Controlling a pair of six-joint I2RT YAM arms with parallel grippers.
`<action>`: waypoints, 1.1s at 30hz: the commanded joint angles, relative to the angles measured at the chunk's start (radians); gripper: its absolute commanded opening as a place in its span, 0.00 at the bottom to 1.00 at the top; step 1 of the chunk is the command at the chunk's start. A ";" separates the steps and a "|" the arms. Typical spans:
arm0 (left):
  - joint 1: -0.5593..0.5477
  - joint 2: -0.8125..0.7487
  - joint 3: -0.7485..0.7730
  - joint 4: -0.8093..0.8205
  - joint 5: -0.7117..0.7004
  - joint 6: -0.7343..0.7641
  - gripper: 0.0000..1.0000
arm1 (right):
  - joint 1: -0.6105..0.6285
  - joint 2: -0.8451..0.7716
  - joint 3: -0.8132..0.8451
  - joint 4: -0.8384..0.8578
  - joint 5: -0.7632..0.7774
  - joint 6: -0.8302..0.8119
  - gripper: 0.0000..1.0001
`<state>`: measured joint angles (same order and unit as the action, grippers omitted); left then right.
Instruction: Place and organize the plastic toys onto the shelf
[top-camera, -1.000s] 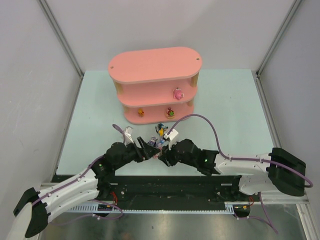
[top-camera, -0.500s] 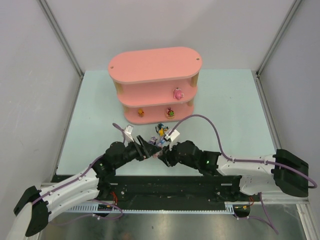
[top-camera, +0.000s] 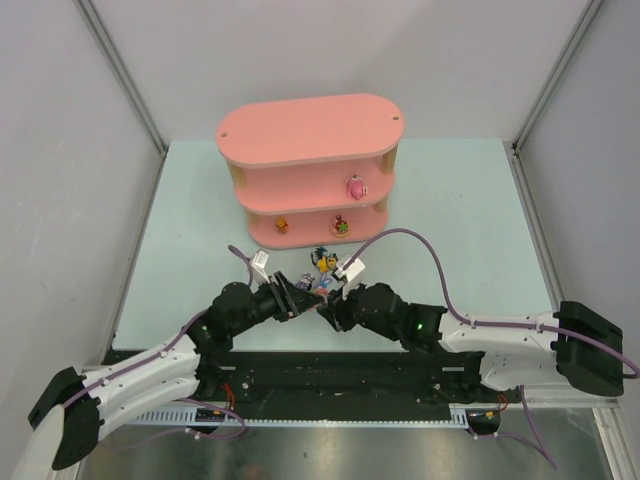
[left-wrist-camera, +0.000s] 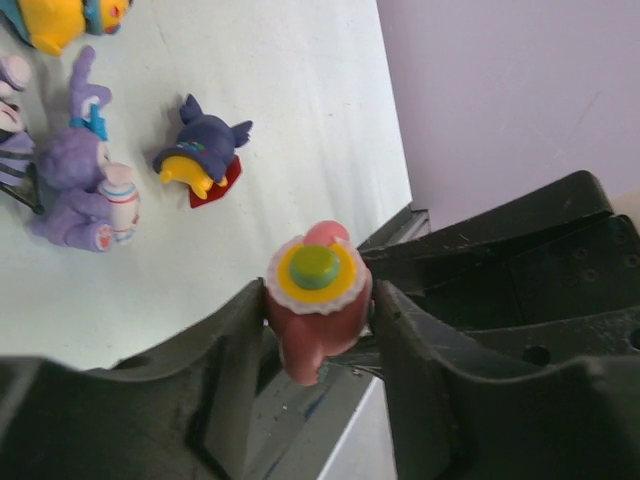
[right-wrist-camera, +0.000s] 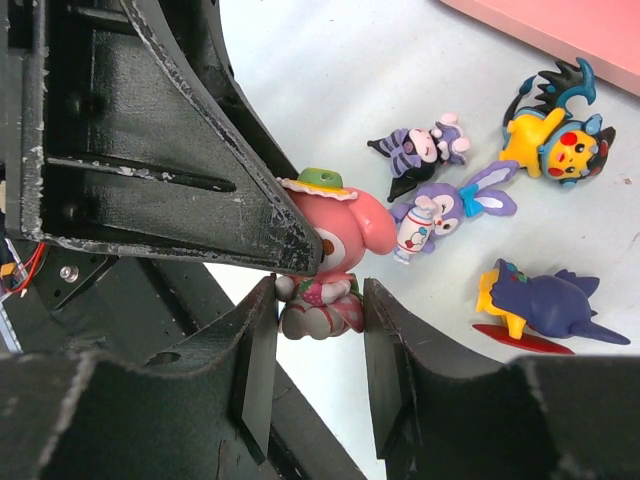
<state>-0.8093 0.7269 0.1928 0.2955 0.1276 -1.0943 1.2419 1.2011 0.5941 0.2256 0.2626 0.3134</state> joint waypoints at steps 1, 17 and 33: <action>-0.005 0.009 0.004 0.071 0.038 -0.003 0.47 | 0.008 -0.020 0.001 0.073 0.036 0.012 0.00; -0.002 -0.009 -0.041 0.195 0.066 0.073 0.00 | -0.082 -0.136 0.001 -0.011 -0.314 0.004 0.81; 0.005 -0.092 -0.032 0.284 0.250 0.214 0.00 | -0.348 -0.279 0.001 -0.137 -0.799 0.041 0.77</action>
<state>-0.8082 0.6437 0.1261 0.4919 0.2886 -0.9421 0.9253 0.9455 0.5861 0.1036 -0.3794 0.3294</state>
